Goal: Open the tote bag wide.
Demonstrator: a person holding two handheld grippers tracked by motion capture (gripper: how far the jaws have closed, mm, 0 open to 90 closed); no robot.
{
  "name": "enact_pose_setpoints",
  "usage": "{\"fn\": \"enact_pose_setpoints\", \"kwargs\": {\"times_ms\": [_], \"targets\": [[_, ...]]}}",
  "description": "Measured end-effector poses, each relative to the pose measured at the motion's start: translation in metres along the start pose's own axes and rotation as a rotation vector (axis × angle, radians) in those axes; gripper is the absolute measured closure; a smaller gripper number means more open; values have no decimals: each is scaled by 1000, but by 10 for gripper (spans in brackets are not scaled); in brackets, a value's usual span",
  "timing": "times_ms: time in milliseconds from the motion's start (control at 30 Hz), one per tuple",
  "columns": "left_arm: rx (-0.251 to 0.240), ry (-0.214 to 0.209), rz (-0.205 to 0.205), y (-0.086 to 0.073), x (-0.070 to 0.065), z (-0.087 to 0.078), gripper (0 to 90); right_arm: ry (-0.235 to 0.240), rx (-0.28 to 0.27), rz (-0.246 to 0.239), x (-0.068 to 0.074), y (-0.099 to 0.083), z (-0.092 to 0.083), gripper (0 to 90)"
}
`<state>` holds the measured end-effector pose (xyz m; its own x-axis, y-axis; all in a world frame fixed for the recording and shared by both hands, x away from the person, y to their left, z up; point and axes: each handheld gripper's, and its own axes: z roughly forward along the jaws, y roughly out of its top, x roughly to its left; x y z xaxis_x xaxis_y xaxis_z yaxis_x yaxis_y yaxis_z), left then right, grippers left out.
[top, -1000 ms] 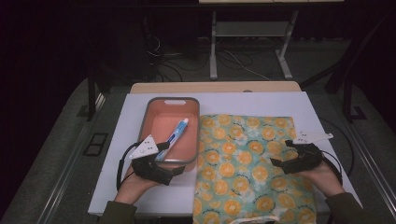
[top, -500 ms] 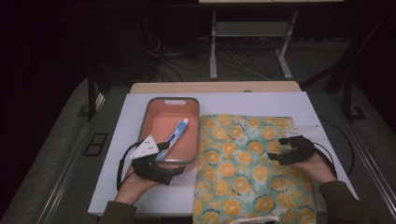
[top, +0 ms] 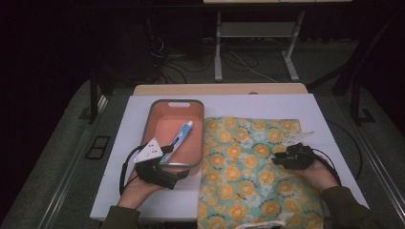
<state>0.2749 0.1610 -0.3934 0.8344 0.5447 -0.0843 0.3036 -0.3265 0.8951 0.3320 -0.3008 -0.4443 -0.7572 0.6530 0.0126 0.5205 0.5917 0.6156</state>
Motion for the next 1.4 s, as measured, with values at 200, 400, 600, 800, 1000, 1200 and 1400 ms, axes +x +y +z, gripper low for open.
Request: {"fn": "enact_pose_setpoints", "kwargs": {"times_ms": [200,400,600,800,1000,1200,1400], "targets": [[0,2,0,0,0,0,0,3,-4,3,0,1,0,900],[1,2,-1,0,0,0,0,-84,-31,42,-11,0,-4,900],[1,1,0,0,0,0,0,-206,-48,145,-42,-4,-10,900],[2,1,-1,0,0,0,0,-188,-78,177,-45,-5,-13,705],[1,2,-2,0,0,0,0,-110,-157,152,-27,8,-34,470],[2,1,-2,0,0,0,0,18,-138,30,12,15,-40,392],[2,2,-2,0,0,0,0,118,-122,-59,49,13,-36,360]]}}
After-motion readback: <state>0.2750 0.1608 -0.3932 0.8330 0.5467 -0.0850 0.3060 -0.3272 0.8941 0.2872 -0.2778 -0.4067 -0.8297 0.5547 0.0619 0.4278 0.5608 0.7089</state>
